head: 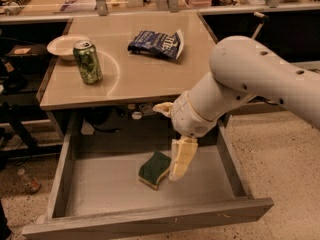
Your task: Pick sponge from top drawer and place on counter
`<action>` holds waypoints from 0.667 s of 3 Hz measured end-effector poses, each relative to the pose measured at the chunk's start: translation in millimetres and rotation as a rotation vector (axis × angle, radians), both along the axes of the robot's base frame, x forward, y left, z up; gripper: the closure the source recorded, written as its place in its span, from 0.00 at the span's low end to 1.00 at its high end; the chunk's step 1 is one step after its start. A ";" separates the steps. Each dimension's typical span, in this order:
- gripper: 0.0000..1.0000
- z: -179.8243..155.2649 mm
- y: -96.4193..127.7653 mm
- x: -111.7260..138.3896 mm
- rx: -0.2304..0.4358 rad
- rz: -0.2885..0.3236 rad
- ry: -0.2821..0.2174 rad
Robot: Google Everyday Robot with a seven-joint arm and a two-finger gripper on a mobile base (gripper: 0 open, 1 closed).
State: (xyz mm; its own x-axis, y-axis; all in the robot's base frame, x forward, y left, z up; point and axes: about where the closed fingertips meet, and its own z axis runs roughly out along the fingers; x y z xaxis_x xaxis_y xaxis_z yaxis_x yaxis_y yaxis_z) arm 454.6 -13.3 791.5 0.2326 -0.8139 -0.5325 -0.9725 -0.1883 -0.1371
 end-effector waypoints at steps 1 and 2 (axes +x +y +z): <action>0.00 -15.4 25.2 11.4 0.067 0.041 -0.005; 0.00 -17.2 25.6 12.1 0.069 0.042 -0.004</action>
Offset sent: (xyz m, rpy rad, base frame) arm 0.0097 0.0216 -0.0131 0.0565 -0.0047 0.0353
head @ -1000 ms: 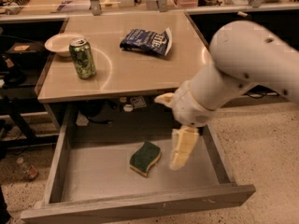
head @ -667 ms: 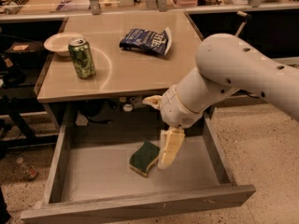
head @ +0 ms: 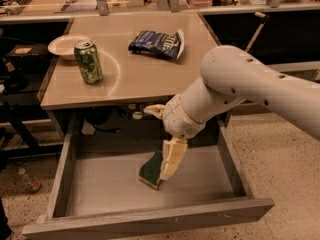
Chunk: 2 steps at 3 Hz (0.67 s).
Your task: Pick sponge from top drawer and place on counter
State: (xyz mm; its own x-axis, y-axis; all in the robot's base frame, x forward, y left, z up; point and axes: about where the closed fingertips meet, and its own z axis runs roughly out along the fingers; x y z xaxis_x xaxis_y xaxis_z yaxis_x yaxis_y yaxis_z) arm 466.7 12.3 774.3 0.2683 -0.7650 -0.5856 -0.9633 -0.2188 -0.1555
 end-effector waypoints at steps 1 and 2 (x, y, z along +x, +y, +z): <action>0.00 -19.4 1.9 -0.3 -0.084 -0.013 -0.001; 0.00 -51.6 -5.8 6.4 -0.171 -0.025 -0.005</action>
Offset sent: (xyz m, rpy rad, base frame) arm 0.0165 -0.0173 -0.0928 -0.2773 -0.0042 -0.0427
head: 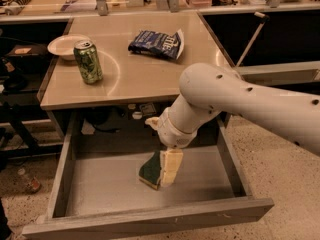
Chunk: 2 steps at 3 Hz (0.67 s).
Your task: Pick sponge from top drawer and place on counter
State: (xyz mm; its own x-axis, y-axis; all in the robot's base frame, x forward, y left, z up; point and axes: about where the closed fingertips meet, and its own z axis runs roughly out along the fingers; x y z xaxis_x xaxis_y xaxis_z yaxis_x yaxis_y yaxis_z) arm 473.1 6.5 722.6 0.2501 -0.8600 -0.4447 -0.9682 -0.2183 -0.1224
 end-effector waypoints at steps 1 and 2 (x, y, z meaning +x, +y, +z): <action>0.00 -27.7 -16.2 9.1 -0.050 -0.015 0.005; 0.00 -51.8 -27.7 16.8 -0.065 -0.032 0.013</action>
Offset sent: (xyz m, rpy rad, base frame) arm 0.0278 -0.0432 -0.0804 -0.0808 0.0215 -0.0572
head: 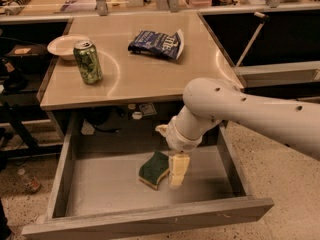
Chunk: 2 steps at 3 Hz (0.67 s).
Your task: Pick sponge from top drawer and place on counter
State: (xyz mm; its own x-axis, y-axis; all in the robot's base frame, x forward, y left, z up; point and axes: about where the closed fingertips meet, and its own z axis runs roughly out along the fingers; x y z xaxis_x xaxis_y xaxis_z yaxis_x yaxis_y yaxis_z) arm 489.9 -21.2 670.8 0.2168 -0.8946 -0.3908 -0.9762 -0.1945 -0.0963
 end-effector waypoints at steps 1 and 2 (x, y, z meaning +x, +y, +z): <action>0.00 -16.0 -3.3 8.4 0.023 -0.024 0.001; 0.00 -23.5 0.7 14.0 0.065 -0.045 0.010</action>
Offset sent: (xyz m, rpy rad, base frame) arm 0.0225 0.0042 -0.0308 0.1191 0.0188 -0.0772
